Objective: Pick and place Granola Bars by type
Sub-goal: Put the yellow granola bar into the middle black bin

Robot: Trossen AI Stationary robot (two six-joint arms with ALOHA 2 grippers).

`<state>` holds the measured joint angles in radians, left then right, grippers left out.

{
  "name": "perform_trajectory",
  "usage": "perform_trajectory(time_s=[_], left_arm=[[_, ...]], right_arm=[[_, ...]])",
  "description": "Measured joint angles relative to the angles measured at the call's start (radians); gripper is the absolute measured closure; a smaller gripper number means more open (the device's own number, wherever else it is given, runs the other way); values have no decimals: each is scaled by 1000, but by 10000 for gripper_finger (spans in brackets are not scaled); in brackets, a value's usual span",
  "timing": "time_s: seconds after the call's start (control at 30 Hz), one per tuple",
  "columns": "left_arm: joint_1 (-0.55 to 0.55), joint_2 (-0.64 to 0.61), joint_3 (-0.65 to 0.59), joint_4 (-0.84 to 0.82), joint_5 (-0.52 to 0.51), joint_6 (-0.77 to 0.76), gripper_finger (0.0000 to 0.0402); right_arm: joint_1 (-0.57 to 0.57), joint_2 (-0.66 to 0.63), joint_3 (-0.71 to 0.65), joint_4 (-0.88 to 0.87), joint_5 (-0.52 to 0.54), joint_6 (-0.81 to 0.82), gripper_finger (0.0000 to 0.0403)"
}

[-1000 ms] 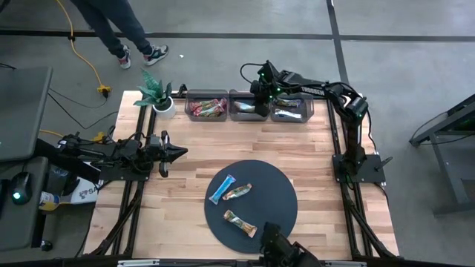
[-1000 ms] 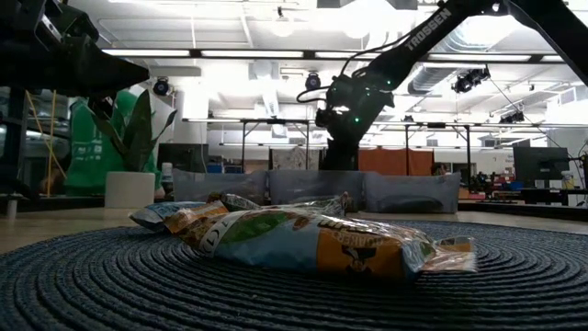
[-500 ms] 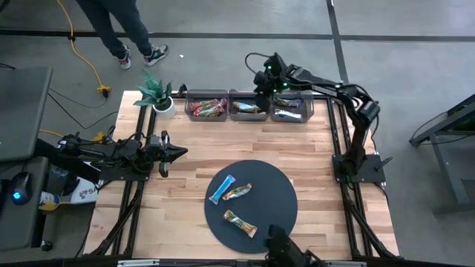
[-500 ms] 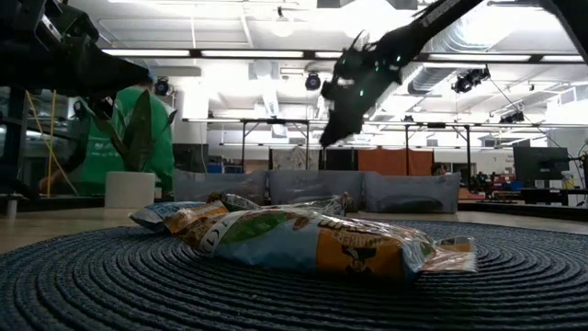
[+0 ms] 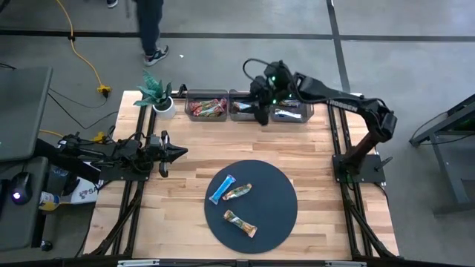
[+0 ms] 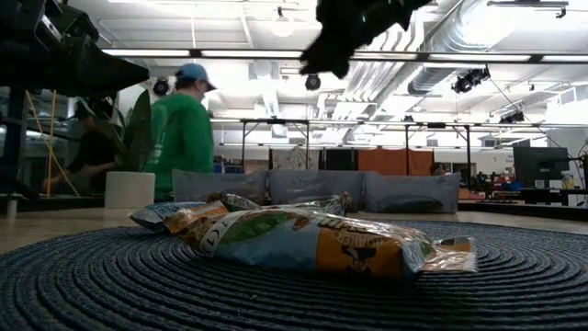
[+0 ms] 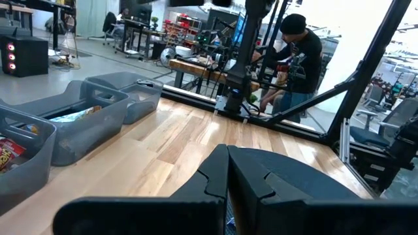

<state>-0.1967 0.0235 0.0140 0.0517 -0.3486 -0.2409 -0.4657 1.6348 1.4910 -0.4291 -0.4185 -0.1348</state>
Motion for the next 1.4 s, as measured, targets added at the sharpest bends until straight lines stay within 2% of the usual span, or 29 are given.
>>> perform_trajectory(time_s=[0.2, 0.4, 0.53, 0.77, 1.03, 1.4], left_arm=[[0, 0, 0, 0, 0, 0, 400], [0, 0, 0, 0, 0, 0, 400], [0, 0, 0, 0, 0, 0, 400], [0, 0, 0, 0, 0, 0, 400], [0, 0, 0, 0, 0, 0, 400], [0, 0, 0, 0, 0, 0, 400]], right_arm=[[159, -7, 0, 16, 46, 119, 216], [309, 1, 0, 22, 166, 191, 217], [377, 1, 0, 23, 255, 246, 217], [468, 1, 0, 22, 337, 321, 217], [573, 35, 0, -3, 357, 400, 217], [651, 201, 0, -130, 352, 397, 217]])
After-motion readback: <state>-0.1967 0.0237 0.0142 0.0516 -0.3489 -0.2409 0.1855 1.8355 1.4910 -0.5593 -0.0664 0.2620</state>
